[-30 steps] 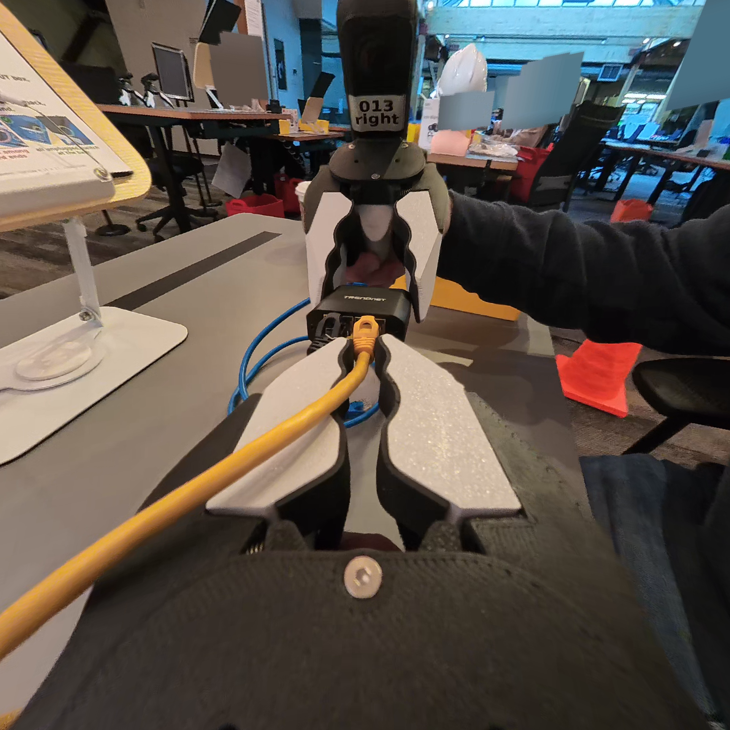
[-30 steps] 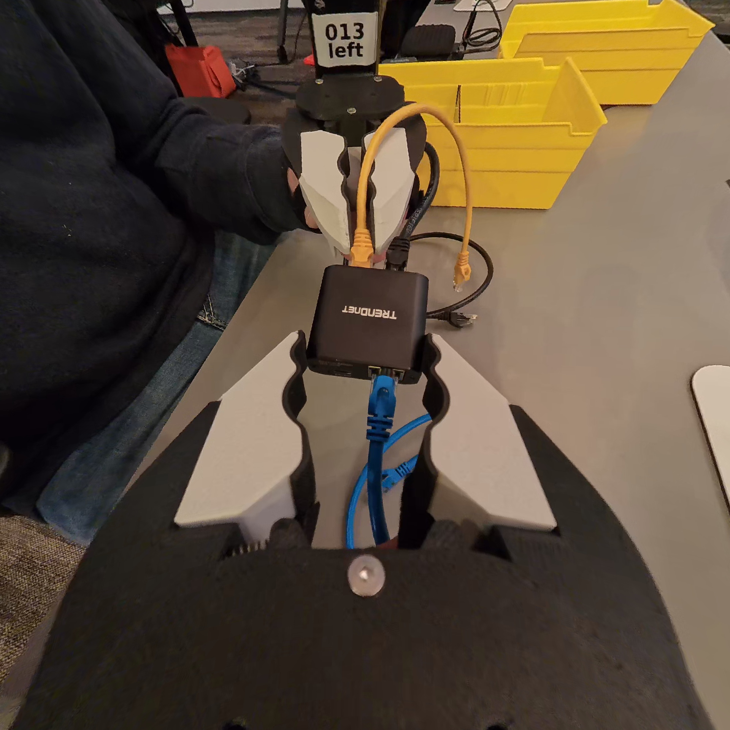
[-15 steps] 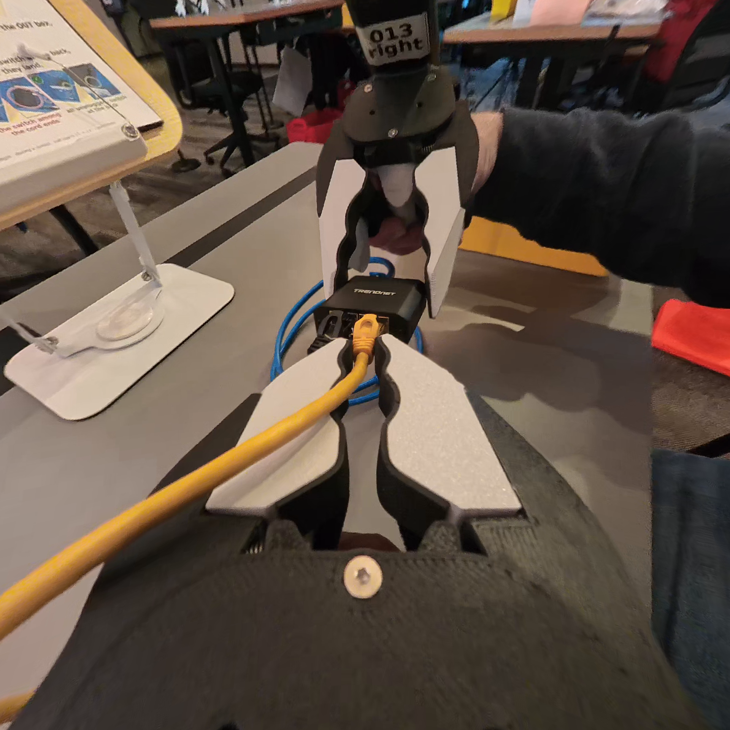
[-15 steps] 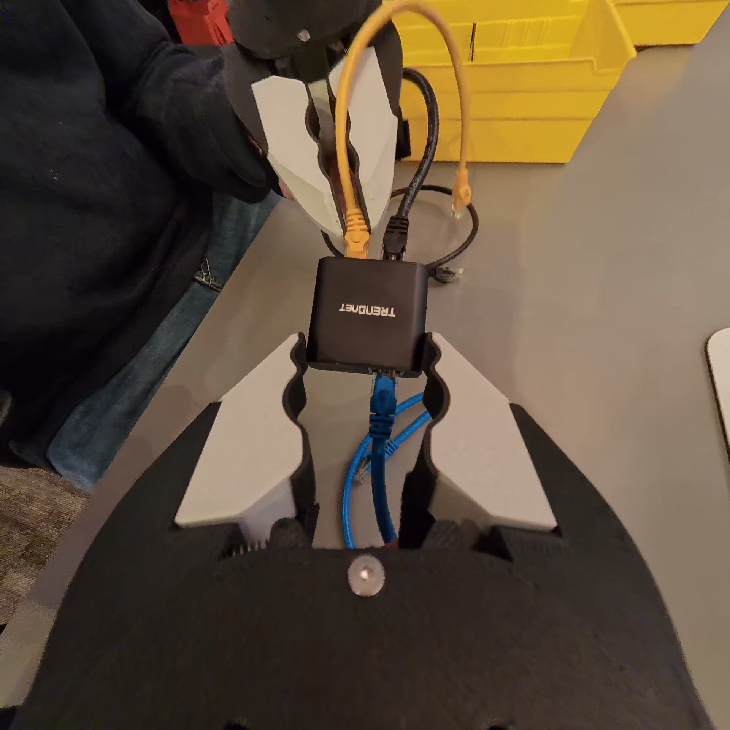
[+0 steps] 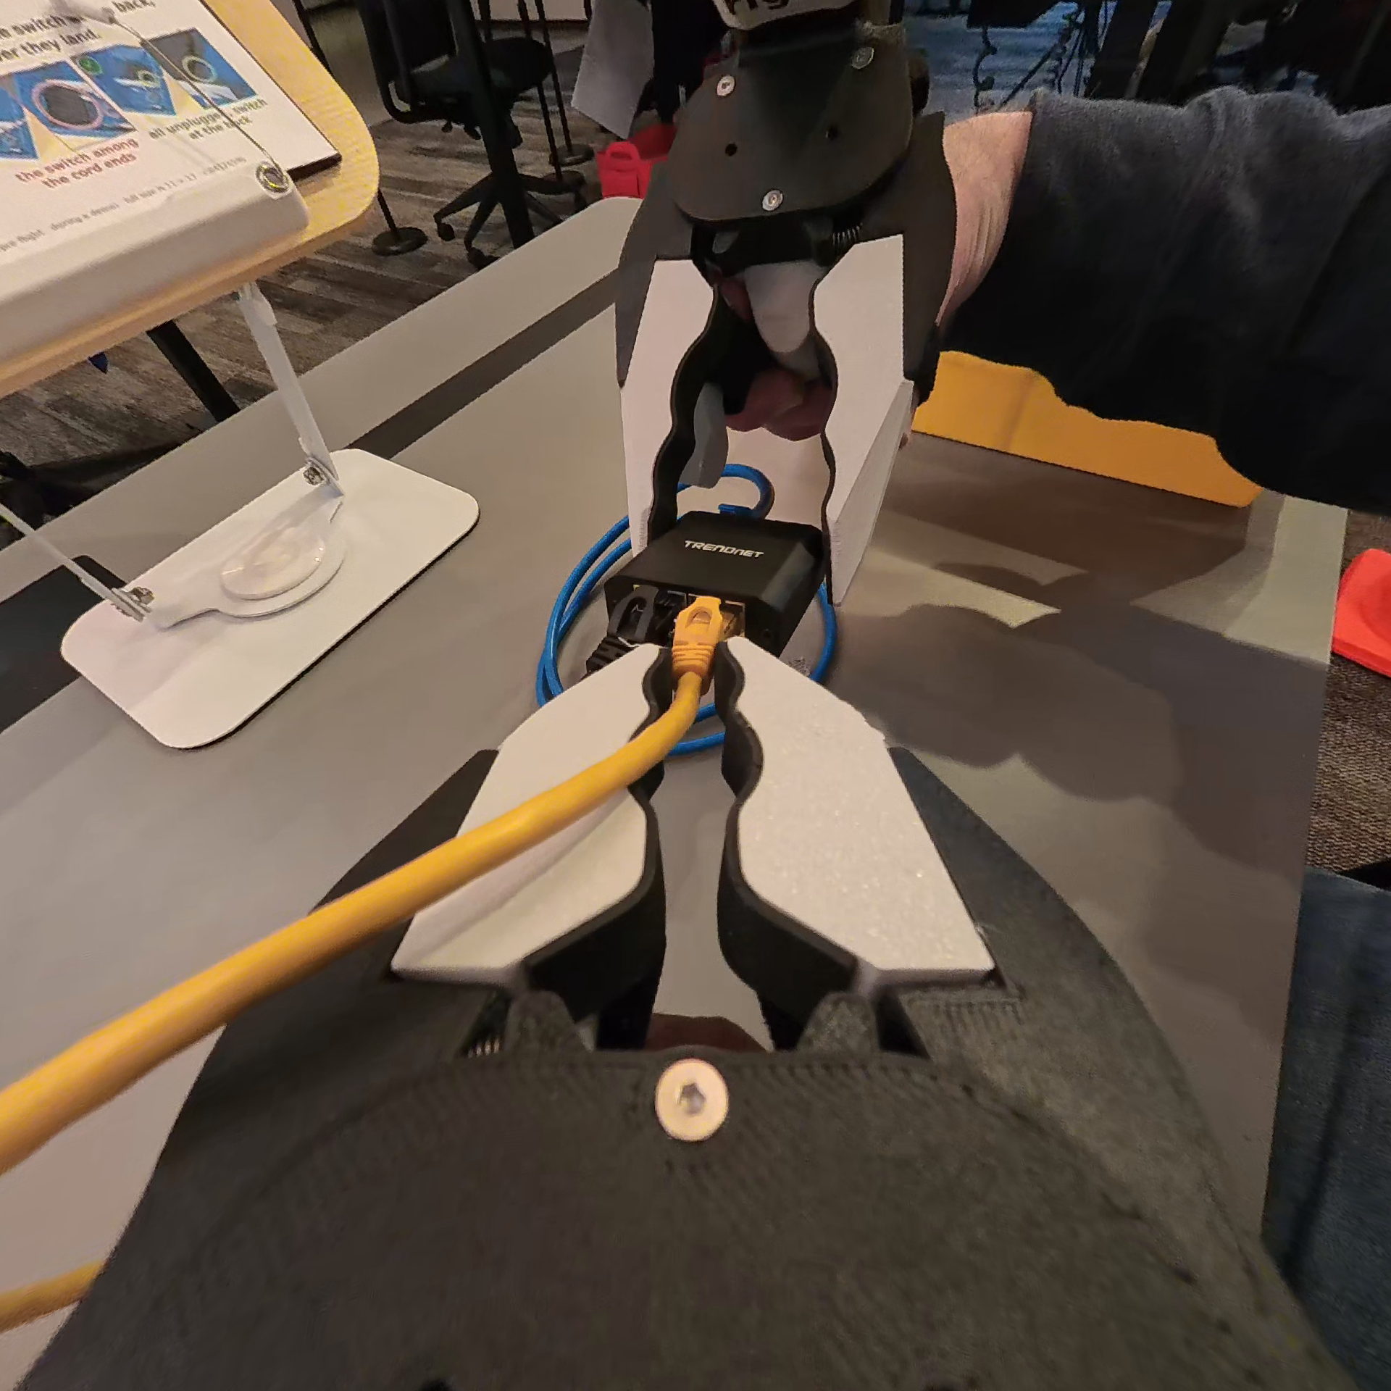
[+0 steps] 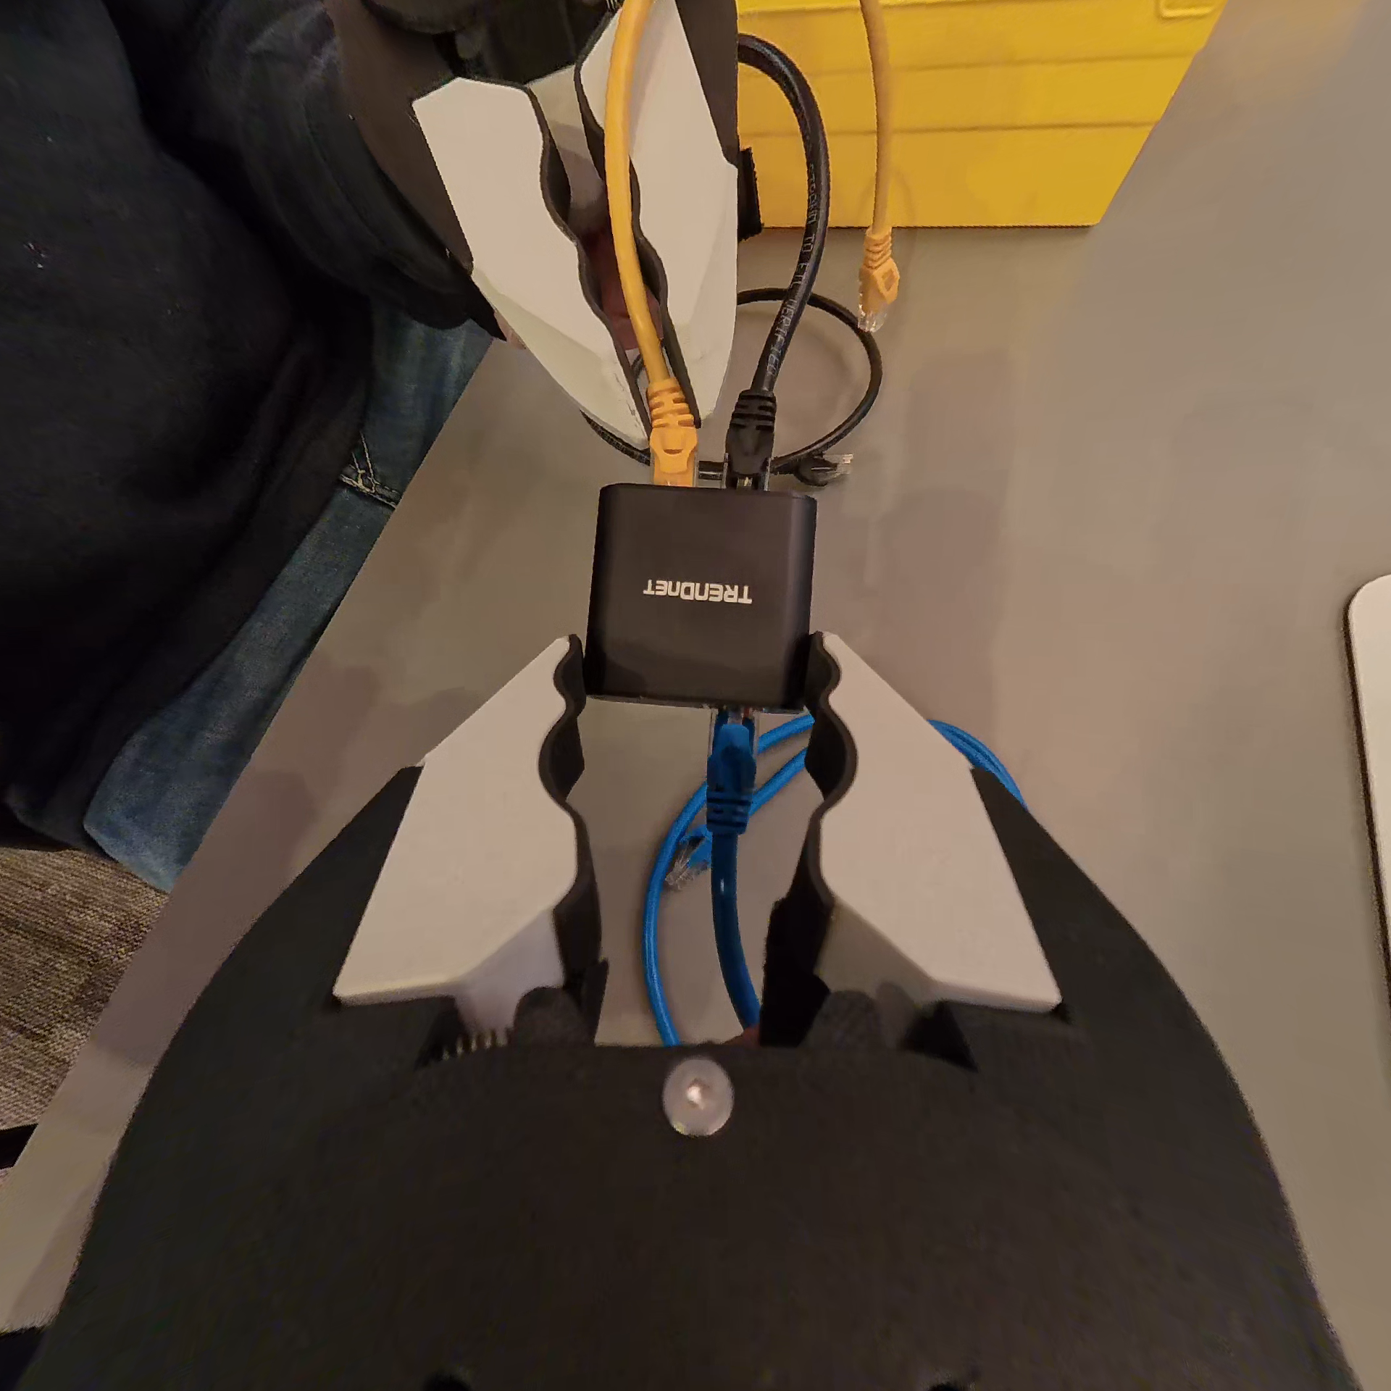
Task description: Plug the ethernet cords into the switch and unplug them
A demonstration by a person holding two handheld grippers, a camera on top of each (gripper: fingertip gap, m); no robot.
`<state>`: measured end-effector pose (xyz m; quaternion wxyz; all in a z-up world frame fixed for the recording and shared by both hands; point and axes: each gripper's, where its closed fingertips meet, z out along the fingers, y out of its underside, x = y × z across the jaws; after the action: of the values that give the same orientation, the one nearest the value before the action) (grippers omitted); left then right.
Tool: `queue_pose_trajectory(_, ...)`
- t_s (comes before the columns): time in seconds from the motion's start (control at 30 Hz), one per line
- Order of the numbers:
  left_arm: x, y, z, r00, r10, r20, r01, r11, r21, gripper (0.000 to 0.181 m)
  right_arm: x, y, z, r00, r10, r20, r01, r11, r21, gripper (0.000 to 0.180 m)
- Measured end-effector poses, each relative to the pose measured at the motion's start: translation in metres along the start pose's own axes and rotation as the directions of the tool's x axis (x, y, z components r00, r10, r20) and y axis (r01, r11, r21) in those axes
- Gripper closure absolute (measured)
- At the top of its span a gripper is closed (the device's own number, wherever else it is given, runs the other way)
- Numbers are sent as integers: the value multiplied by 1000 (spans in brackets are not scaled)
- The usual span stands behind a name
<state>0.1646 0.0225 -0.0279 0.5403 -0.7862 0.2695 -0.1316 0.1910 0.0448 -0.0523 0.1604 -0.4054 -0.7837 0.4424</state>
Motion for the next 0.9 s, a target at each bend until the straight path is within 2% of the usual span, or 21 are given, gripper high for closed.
queue_pose_trajectory(0.03, 0, 0, -1, 1000, -2, 0, 2, 1000, 2, 170, 0, -1, 0, 1000, -2, -1, 2, 1000, 2, 122)
queue_pose_trajectory(0.43, -4, -1, -1, 999, -47, 1, 47, 998, 48, 170, 3, -12, -7, 999, -22, -23, 23, 998, 57, 122)
queue_pose_trajectory(0.9, -11, -18, -8, 990, -131, 49, 120, 973, 196, 169, 6, -33, -20, 996, -75, -41, 78, 993, 86, 122)
